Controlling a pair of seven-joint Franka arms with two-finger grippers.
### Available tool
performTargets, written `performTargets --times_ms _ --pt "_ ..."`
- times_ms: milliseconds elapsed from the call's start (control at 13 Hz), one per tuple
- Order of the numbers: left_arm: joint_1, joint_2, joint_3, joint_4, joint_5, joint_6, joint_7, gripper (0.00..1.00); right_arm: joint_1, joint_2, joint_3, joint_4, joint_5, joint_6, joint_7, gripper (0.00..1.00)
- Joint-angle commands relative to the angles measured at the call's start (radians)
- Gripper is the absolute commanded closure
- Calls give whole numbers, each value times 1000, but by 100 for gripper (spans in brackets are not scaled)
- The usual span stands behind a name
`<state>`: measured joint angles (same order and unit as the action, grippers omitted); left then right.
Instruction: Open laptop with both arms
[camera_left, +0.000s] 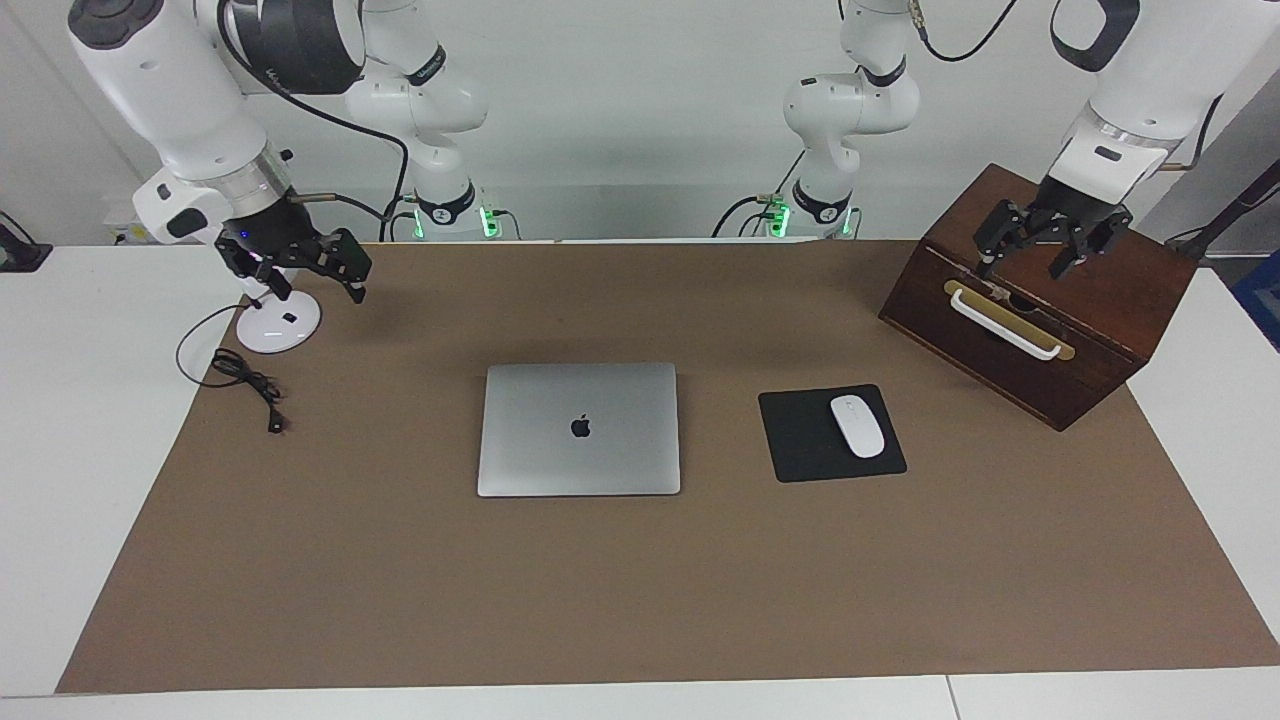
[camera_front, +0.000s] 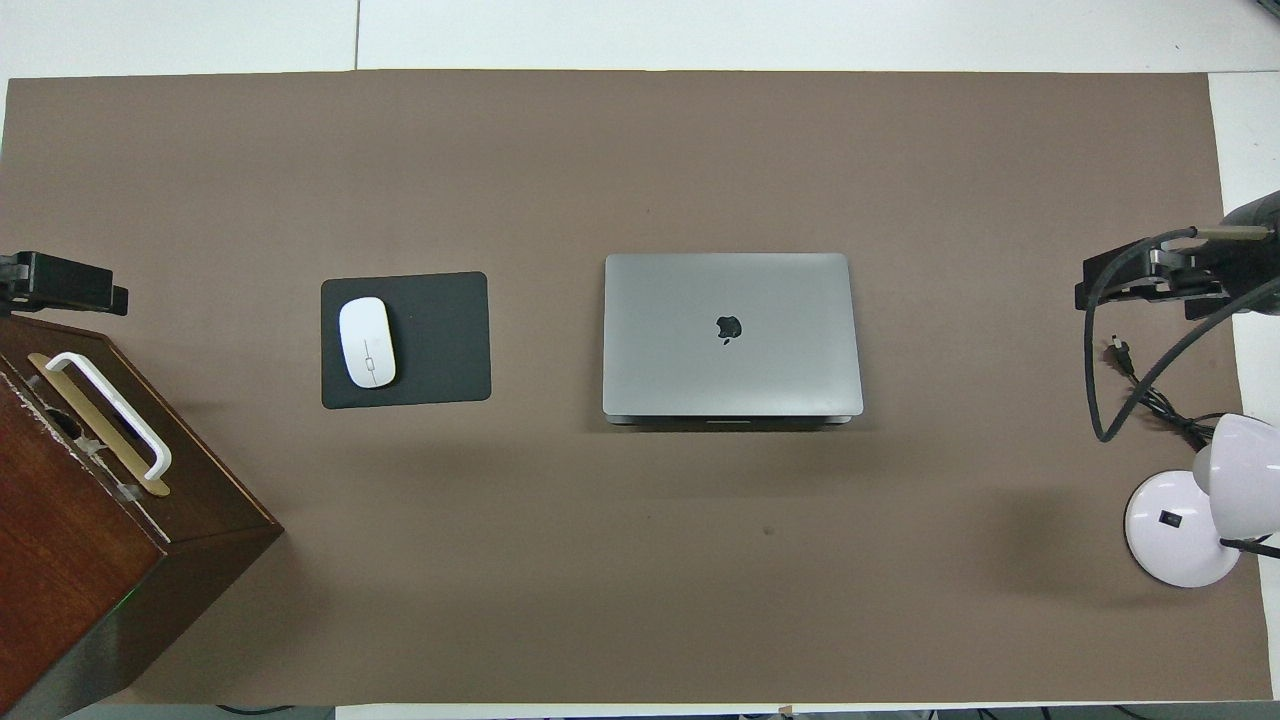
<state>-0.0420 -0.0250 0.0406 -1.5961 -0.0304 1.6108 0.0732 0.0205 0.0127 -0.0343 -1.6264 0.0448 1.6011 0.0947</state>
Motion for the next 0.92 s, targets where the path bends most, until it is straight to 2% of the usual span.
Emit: performTargets --times_ms 0,230,307,383,460,536,843 --pt "4 -10 -1 -14 10 14 -12 0 -13 -4 11 0 20 -6 -4 0" --pt "4 -18 -1 -28 10 15 -38 1 -25 -7 10 11 20 -3 -3 0" --pt "4 -18 -2 -30 10 18 -68 18 -25 -7 8 23 20 -12 -7 0" --pt "4 -19 -2 -31 10 26 -96 43 -25 -8 13 23 21 -15 -7 0" --pt "4 -18 -2 -33 10 35 -102 74 -25 -11 28 23 21 -13 -7 0" --pt "4 -21 -2 -45 10 52 -101 100 -25 -20 36 23 21 -12 -10 0" --pt "4 -35 -2 -88 9 136 -119 100 -11 -34 82 1 20 66 -58 0"
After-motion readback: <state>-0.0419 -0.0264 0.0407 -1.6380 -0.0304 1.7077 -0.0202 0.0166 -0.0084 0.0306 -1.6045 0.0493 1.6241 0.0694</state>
